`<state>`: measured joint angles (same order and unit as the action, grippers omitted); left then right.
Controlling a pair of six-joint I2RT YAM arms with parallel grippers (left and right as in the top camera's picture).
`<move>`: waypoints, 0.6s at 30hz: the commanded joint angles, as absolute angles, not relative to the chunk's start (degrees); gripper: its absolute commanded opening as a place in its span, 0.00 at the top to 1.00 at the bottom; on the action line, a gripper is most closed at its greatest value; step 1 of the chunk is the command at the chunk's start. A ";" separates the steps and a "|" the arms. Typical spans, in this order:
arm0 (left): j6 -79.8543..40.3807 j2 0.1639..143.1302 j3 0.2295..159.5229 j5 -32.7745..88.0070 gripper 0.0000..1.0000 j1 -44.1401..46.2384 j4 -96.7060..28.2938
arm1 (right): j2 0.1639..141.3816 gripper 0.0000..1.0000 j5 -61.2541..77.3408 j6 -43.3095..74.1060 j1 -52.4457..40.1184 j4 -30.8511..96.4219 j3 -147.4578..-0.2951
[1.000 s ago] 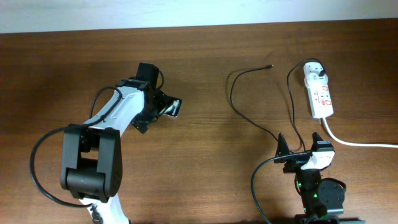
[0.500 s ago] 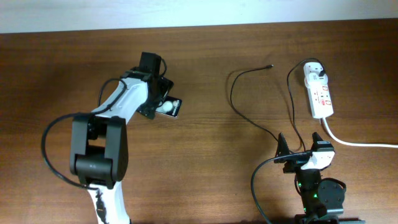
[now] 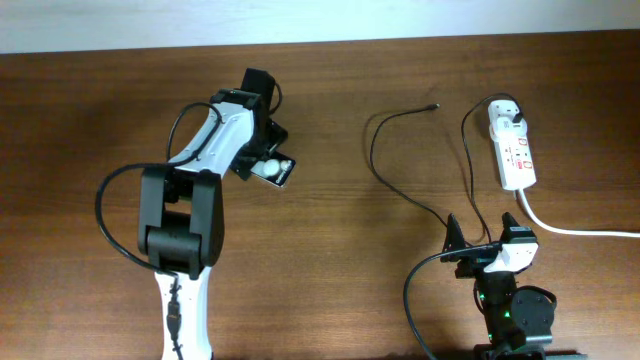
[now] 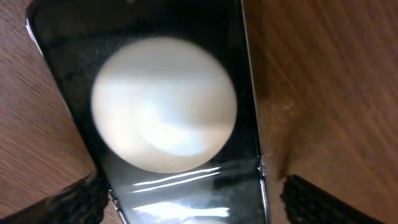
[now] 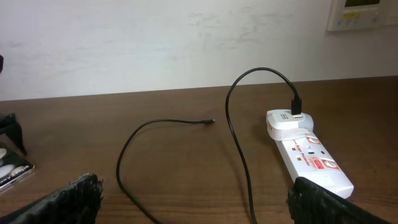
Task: Plug charger to phone and switch on socket
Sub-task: 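Lower the left gripper and grasp the phone's bottom edge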
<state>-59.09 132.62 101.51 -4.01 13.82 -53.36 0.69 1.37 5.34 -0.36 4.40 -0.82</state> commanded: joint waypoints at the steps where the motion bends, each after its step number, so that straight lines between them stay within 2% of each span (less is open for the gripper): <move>1: -55.13 146.23 95.35 -4.32 0.16 12.75 -55.20 | 0.21 0.01 1.23 4.91 -0.69 4.45 -0.32; 2: -53.87 146.85 95.35 -4.32 0.20 12.75 -55.66 | 0.21 0.01 1.23 4.91 -0.69 4.43 -0.32; 4: -49.54 147.26 95.35 -4.10 0.18 12.75 -56.93 | 0.21 0.01 1.23 4.91 -0.69 4.45 -0.32; 7: -37.17 147.26 95.35 -3.86 0.21 12.75 -58.70 | 0.21 0.01 1.23 4.91 -0.69 4.45 -0.32; 9: -28.42 147.26 95.35 -3.92 0.18 12.75 -59.02 | 0.21 0.01 1.23 4.91 -0.69 4.45 -0.32; 10: -28.21 147.26 95.35 -4.40 0.06 12.75 -58.96 | 0.21 0.01 1.23 4.91 -0.69 4.45 -0.32; 11: -28.47 147.26 95.35 -4.36 0.01 12.73 -58.37 | 0.21 0.01 1.26 4.91 -0.69 4.45 -0.32; 15: -41.71 147.26 95.35 -2.96 0.01 12.71 -55.99 | 0.21 0.01 1.26 4.91 -0.69 4.43 -0.32; 18: -44.38 147.26 95.35 0.86 0.01 12.71 -55.33 | 0.21 0.01 1.23 4.91 -0.69 4.43 -0.32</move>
